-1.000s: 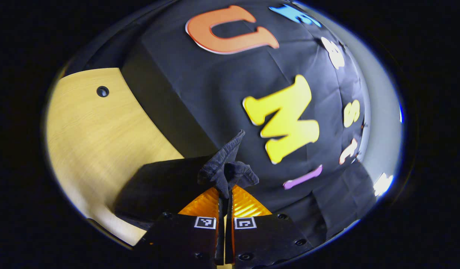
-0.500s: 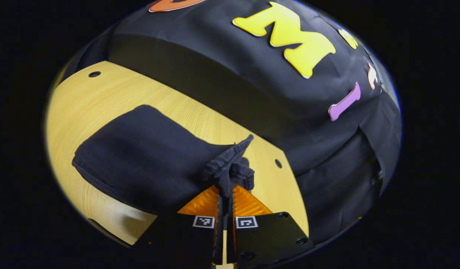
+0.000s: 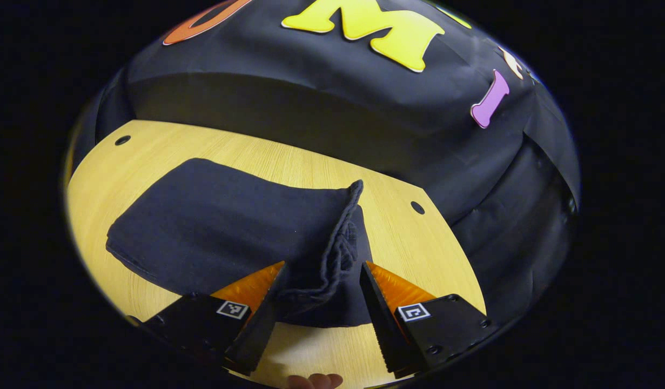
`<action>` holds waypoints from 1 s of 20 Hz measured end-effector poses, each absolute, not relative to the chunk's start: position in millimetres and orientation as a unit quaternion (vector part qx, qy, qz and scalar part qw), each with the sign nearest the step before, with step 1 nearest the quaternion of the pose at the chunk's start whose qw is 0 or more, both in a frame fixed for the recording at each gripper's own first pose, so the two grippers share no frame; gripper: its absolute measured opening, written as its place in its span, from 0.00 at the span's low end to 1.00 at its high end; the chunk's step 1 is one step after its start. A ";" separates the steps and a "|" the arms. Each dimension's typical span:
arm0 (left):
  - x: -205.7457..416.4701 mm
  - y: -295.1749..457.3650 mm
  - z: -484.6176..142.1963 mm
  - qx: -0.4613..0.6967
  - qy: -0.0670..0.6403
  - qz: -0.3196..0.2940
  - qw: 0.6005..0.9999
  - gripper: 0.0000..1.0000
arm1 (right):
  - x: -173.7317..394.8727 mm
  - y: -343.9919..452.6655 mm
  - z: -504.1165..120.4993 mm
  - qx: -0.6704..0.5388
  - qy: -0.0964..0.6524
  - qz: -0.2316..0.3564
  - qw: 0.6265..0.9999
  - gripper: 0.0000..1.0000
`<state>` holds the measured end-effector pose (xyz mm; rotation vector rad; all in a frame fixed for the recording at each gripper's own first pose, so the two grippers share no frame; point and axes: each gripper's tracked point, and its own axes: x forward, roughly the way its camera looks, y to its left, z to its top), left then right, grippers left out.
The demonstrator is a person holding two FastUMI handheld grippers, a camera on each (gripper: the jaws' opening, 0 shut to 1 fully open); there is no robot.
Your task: Grasp the waist and the cuffs of the jeans and fold them to make the two legs overlap; first hold the waist and fold one-third of the jeans toward the cuffs, then hold the cuffs and fold the remaining one-third in the same direction to finish folding.
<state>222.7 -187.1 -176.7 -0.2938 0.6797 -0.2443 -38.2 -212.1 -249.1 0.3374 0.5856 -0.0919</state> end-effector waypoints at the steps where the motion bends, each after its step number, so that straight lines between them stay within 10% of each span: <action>1: 222.0 -189.0 -174.9 -0.144 0.330 -0.123 0.925 0.85 | -38.2 -210.8 -249.3 0.165 0.286 -0.044 0.943 0.92; 11: 188.8 -189.7 -94.4 -0.126 0.292 -0.170 0.933 0.87 | -7.7 -147.3 -187.5 0.112 0.212 0.027 0.971 0.95; 20: 172.2 -54.5 112.5 -0.040 0.067 -0.052 0.996 0.97 | 36.4 -56.6 -86.2 0.059 0.084 0.072 0.992 0.95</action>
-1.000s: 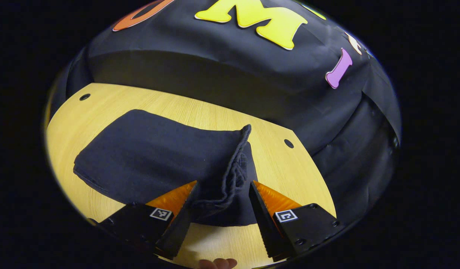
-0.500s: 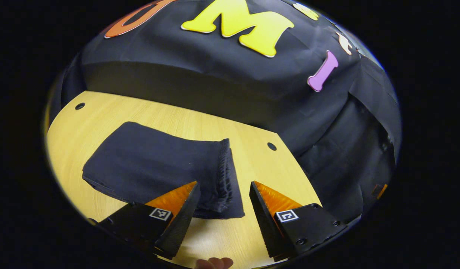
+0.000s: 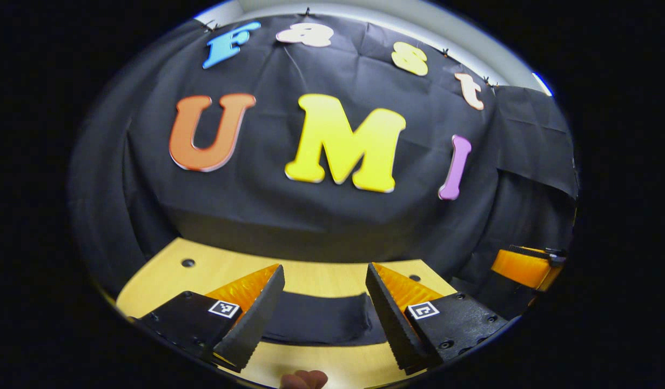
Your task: Grasp the waist and the cuffs of the jeans and fold them to make the two legs overlap; first hold the waist and fold one-third of the jeans toward the cuffs, then hold the cuffs and fold the remaining one-third in the same direction to finish folding.
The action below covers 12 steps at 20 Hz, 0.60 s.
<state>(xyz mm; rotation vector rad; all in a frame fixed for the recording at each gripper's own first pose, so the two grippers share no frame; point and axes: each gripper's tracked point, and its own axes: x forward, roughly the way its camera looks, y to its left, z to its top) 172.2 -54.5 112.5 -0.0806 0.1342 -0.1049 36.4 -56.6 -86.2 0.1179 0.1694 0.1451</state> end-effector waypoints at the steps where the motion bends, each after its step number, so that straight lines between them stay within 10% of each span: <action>1: 166.6 -43.4 124.6 -0.037 0.055 -0.042 0.997 0.97 | 36.2 -48.8 -79.1 0.052 0.075 0.069 0.993 0.95; 12: 116.0 -23.6 119.4 -0.015 0.045 0.005 0.999 0.98 | 6.6 -34.5 -89.4 0.018 0.055 0.035 0.998 0.92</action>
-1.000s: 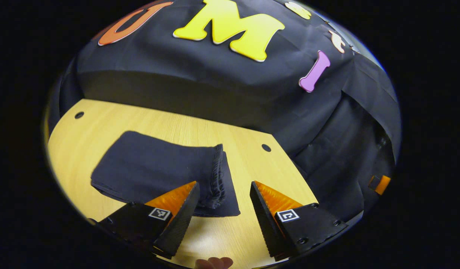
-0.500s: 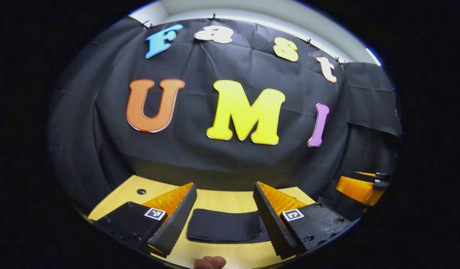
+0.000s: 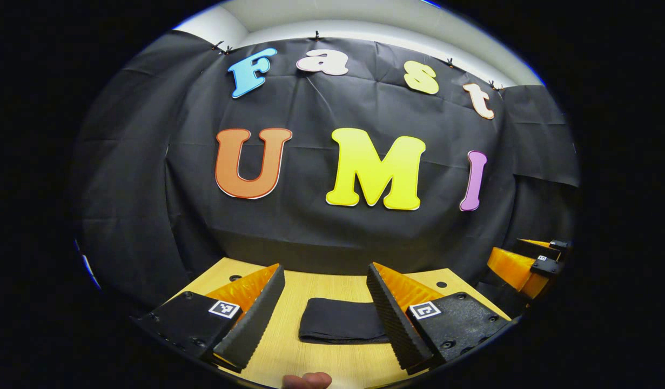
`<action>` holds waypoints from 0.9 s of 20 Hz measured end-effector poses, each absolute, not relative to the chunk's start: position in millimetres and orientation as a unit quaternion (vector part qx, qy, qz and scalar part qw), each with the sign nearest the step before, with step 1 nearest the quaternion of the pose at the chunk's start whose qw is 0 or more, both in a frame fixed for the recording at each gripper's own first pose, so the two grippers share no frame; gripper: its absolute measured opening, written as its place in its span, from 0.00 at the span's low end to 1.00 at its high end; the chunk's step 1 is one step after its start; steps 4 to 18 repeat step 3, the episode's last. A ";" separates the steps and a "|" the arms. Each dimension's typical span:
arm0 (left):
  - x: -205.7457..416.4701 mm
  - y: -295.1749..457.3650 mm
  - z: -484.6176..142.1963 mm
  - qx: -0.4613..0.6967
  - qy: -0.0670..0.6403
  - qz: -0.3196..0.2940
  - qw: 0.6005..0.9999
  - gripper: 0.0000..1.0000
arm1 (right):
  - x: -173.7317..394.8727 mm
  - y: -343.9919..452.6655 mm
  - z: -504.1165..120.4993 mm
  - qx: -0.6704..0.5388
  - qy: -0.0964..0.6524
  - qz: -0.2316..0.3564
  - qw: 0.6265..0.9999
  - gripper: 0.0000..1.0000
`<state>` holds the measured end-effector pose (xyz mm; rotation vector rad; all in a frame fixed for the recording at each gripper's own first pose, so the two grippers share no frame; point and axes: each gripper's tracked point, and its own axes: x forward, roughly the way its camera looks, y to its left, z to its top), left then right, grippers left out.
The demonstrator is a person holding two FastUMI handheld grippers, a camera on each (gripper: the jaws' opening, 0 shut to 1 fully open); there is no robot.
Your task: Grasp the waist and the cuffs of the jeans and fold them to make the two legs overlap; first hold the waist and fold one-third of the jeans toward the cuffs, then hold the cuffs and fold the remaining one-third in the same direction to finish folding.
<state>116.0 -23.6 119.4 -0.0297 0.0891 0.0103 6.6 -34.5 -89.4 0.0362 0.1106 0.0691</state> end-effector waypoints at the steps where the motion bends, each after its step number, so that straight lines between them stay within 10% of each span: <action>1: 115.0 -25.4 119.5 -0.009 0.044 0.005 0.999 0.98 | 5.8 -38.3 -91.4 0.018 0.057 0.029 0.998 0.92; 18: 113.8 -31.4 118.0 -0.002 0.045 0.000 0.999 0.98 | 3.8 -39.2 -91.8 0.024 0.057 0.027 0.998 0.93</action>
